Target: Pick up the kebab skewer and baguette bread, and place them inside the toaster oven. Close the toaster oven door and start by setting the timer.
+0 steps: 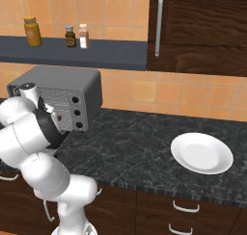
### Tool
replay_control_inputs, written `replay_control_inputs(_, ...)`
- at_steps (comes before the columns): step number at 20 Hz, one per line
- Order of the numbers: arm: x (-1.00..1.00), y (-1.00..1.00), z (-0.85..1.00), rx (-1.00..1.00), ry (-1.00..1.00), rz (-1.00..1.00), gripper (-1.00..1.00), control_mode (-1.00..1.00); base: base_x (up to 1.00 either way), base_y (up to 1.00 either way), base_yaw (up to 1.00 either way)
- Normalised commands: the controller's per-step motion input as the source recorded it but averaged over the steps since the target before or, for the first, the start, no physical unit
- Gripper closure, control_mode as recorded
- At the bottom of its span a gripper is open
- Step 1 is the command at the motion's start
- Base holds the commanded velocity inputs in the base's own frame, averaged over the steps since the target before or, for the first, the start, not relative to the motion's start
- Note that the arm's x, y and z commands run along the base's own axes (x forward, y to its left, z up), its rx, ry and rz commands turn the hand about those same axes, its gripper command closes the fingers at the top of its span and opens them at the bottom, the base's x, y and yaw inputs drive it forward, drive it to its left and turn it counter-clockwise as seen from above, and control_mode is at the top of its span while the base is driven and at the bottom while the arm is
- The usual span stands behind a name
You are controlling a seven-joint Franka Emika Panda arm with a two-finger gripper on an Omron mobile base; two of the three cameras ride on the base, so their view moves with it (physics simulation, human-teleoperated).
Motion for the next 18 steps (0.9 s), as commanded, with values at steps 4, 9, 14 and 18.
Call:
replay_control_inputs(4, -0.7, 0.09, -0.07, 0.0, 0.07, -0.14, -1.0, -1.0, 0.0, 0.0, 0.0)
replay_control_inputs(9, -0.23, 0.04, -0.22, 0.0, 0.08, -0.18, -1.0, -1.0, 0.0, 0.0, 0.0)
replay_control_inputs(14, -0.04, 0.12, -0.46, 0.0, 0.12, -0.19, -1.0, -1.0, 0.0, 0.0, 0.0)
replay_control_inputs(18, 0.11, 0.17, -0.27, 0.0, 0.02, -0.11, -1.0, -1.0, 0.0, 0.0, 0.0)
